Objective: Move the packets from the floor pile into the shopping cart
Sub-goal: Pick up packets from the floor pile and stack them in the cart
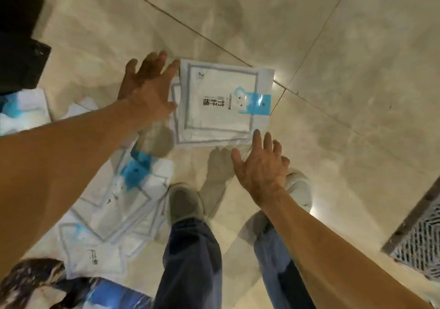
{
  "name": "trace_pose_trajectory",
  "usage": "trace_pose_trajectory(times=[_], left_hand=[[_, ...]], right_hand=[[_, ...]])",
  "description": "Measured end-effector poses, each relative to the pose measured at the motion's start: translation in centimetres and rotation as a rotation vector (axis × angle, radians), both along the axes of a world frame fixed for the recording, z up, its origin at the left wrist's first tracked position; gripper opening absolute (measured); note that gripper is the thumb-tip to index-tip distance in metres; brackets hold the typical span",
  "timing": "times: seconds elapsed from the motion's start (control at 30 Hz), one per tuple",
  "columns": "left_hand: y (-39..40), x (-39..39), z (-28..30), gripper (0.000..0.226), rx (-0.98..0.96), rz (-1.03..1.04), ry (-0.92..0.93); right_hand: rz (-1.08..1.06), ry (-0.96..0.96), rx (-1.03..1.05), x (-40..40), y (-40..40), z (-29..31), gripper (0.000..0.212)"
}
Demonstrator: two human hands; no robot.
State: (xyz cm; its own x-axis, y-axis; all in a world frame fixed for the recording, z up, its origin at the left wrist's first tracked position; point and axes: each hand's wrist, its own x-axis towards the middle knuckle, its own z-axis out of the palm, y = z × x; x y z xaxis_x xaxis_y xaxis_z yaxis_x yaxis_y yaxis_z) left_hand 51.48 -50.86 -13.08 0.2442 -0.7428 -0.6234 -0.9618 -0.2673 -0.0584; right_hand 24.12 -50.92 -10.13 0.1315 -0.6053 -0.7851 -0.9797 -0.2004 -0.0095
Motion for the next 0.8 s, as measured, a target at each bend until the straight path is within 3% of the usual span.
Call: trace_pose_trajectory(times=[0.17,0.33,0.37,0.43,0.57,0.63,0.8], left_hand=[[-1.8,0.5,-5.5,0.12,-0.044,-0.048,0.215],[-2.3,-0.3,-6.7,0.112,-0.1,-0.032,0.248],[-2.3,-0.4,-6.8,0.109,-0.108,-0.044,0.248],[-2.1,-0.5,-6.9,0.103,-0.102,-0.082,0.254],[-1.4,-0.5,-7.3,0.102,-0.05,-0.053,0.277],[-1.5,-0.5,-7.3,0.098,-0.007,0.011,0.293],[-2.0,-0.2,-6.6,0.051,0.19,0.073,0.397]], right_hand=[[-0.319,-0.017,-0.04,2.9,2.1,-5.9,0.079],[-1.192,-0.269,0.186,6.4,1.2,-8.5,0.101],[-1.287,-0.254,0.249,7.0,0.7,-8.8,0.111],[-1.351,-0.18,0.359,7.6,-0.2,-9.4,0.126],[-1.461,-0.157,0.329,6.8,-0.6,-10.2,0.09],[-1.517,-0.173,0.259,6.0,0.1,-10.6,0.083],[-1.612,-0.242,0.065,3.6,0.9,-9.9,0.067]])
